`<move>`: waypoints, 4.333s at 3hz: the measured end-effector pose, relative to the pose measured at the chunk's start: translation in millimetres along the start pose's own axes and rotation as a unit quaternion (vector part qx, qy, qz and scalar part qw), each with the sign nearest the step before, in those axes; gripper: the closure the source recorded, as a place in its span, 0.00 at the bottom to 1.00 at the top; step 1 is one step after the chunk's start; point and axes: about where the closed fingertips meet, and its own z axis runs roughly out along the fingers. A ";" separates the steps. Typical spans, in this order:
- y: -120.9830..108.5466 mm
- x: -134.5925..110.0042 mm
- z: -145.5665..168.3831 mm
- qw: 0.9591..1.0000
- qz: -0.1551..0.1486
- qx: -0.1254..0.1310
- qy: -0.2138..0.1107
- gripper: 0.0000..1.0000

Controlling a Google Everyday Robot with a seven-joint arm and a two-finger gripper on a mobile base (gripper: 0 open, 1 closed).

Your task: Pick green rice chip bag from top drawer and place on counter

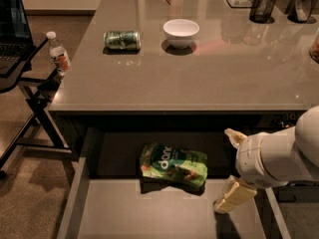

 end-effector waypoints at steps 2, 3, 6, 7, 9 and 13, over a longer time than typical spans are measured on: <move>-3.0 -28.8 40.3 0.997 -0.028 -0.007 -0.068 0.00; -6.3 -37.6 68.4 0.993 -0.030 -0.001 -0.114 0.00; -10.4 -20.6 149.3 0.991 -0.008 -0.021 -0.135 0.00; -18.2 -18.8 174.3 0.991 0.000 -0.030 -0.133 0.00; -17.7 -19.4 177.2 0.990 0.000 -0.033 -0.134 0.42; -11.6 -12.6 159.7 0.992 -0.001 -0.037 -0.124 1.00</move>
Offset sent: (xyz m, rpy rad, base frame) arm 0.0467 0.0687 -0.0455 0.2238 -0.1074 0.1504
